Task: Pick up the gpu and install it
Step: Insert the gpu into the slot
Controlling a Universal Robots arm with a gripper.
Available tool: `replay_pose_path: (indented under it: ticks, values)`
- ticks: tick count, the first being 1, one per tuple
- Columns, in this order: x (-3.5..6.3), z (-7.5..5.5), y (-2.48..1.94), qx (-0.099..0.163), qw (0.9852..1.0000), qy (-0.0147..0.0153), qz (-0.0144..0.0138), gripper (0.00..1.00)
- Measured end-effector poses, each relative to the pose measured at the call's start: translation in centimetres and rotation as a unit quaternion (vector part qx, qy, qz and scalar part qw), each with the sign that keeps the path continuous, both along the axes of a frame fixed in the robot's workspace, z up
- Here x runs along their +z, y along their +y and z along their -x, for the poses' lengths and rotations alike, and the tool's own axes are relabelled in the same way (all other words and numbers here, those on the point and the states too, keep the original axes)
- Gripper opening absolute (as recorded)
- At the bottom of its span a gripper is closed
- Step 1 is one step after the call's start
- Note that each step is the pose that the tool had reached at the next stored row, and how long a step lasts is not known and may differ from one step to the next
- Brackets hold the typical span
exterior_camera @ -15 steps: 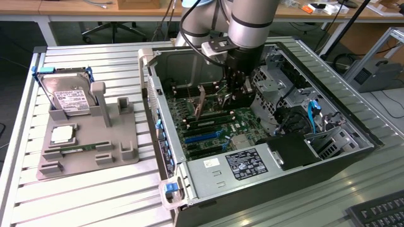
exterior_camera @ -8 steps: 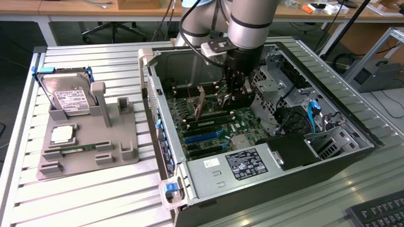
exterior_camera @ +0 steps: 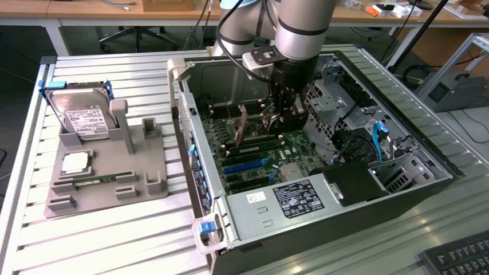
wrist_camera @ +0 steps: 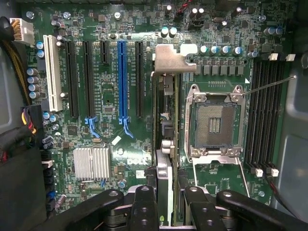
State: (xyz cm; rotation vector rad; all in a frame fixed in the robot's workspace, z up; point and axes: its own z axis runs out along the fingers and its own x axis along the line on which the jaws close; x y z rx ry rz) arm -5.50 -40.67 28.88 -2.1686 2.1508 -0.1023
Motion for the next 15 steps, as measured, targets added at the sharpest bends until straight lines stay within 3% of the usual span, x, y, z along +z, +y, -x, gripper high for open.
replay_pose_path:
  ticks: [15]
  values:
    - [-0.22, 0.17, -0.05, 0.000, 1.0000, 0.0000, 0.0010, 0.27]
